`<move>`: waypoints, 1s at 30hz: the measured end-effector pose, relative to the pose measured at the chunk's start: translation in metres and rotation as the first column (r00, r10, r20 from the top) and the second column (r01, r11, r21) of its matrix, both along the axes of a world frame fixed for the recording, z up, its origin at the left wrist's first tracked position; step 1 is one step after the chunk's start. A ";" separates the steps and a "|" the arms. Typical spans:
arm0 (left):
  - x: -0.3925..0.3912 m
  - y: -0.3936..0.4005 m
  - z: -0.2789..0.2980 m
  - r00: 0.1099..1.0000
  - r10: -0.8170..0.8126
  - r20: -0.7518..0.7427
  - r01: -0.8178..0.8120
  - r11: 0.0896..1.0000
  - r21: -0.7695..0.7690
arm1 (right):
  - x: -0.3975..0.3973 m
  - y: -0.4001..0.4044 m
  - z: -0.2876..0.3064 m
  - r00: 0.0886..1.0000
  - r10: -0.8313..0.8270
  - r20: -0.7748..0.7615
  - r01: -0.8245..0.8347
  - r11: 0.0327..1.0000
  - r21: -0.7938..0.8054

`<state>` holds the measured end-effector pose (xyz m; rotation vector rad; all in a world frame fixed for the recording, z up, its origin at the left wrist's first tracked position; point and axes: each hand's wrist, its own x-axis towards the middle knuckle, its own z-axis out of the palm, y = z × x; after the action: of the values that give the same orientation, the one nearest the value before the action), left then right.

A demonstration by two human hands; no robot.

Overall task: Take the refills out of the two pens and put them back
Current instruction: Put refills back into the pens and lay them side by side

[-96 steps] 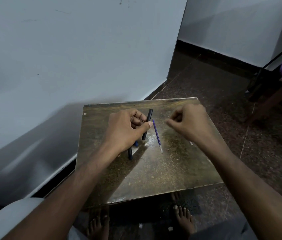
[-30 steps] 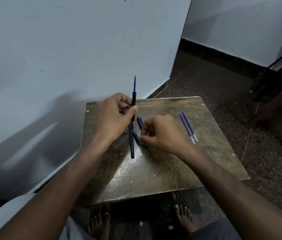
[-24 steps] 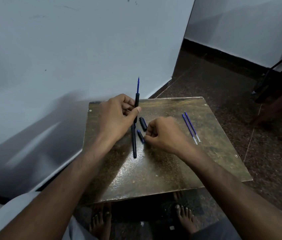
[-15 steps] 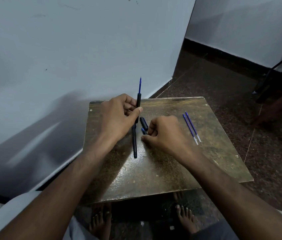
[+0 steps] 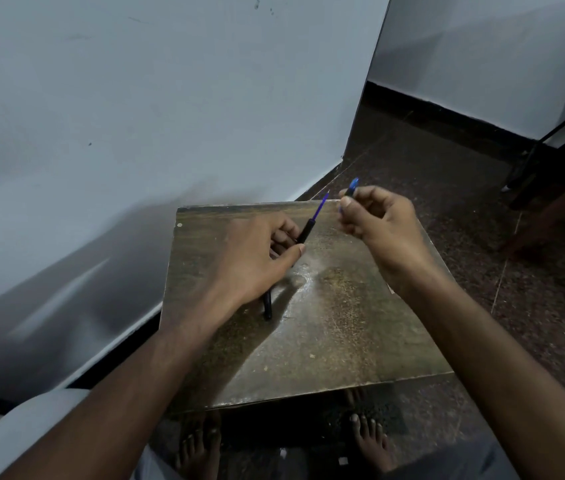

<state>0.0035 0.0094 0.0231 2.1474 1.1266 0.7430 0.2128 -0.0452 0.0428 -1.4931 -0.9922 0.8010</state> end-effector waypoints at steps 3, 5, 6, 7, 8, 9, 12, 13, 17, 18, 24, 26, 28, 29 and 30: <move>0.002 -0.004 -0.002 0.999 -0.033 -0.006 0.033 0.999 -0.004 | 0.003 0.002 0.009 0.990 -0.053 -0.130 0.075 0.983 0.168; 0.003 -0.004 -0.003 0.999 -0.040 -0.009 0.040 0.999 -0.009 | 0.002 0.001 0.012 0.993 -0.049 -0.106 0.070 0.977 0.200; 0.003 -0.004 -0.003 0.999 -0.040 -0.009 0.040 0.999 -0.010 | 0.002 0.000 0.012 0.996 -0.033 -0.087 0.050 0.979 0.195; 0.003 -0.004 -0.003 0.999 -0.041 -0.007 0.041 0.999 -0.010 | 0.000 -0.001 0.011 0.998 -0.014 -0.063 0.026 0.982 0.187; 0.004 -0.004 -0.003 0.999 -0.043 -0.003 0.043 0.999 -0.012 | 0.000 -0.003 0.011 0.999 0.001 -0.036 0.006 0.984 0.180; 0.004 -0.004 -0.003 0.999 -0.044 -0.001 0.044 0.999 -0.013 | -0.001 -0.003 0.010 1.000 0.011 -0.015 -0.008 0.984 0.179; 0.004 -0.005 -0.003 0.999 -0.049 0.001 0.049 0.999 -0.014 | -0.003 -0.004 0.011 1.000 0.020 -0.002 -0.019 0.983 0.184; 0.003 -0.005 -0.003 0.999 -0.048 0.001 0.048 0.999 -0.015 | -0.003 -0.003 0.012 1.000 0.016 -0.005 -0.015 0.983 0.182; 0.003 -0.004 -0.001 0.999 -0.050 0.008 0.050 0.999 -0.017 | -0.001 -0.003 0.011 1.000 -0.024 -0.013 0.026 0.983 0.180; 0.002 -0.005 -0.001 0.999 -0.051 0.006 0.051 0.999 -0.014 | -0.002 -0.004 0.011 1.000 -0.022 -0.008 0.023 0.984 0.177; 0.005 -0.005 0.001 0.999 -0.053 -0.001 0.053 0.999 -0.006 | 0.000 -0.002 0.006 0.997 0.061 0.050 -0.066 0.993 0.102; 0.004 -0.005 0.001 0.999 -0.038 0.017 0.038 0.999 -0.001 | -0.001 0.000 0.001 0.992 0.111 0.065 -0.114 0.993 0.031; 0.003 -0.005 0.001 0.999 -0.024 0.026 0.024 1.000 0.004 | -0.002 0.002 -0.006 0.983 0.181 0.031 -0.180 0.983 -0.036; 0.003 -0.006 0.001 1.000 -0.018 0.024 0.018 1.000 0.007 | -0.003 0.003 -0.009 0.980 0.201 0.011 -0.200 0.979 -0.050; 0.003 -0.006 0.000 1.000 -0.015 0.019 0.015 1.000 0.011 | -0.002 0.004 -0.010 0.979 0.205 0.000 -0.205 0.977 -0.052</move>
<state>0.0067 0.0033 0.0232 2.1506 1.0981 0.7635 0.2111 -0.0410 0.0325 -1.4524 -1.1502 0.9764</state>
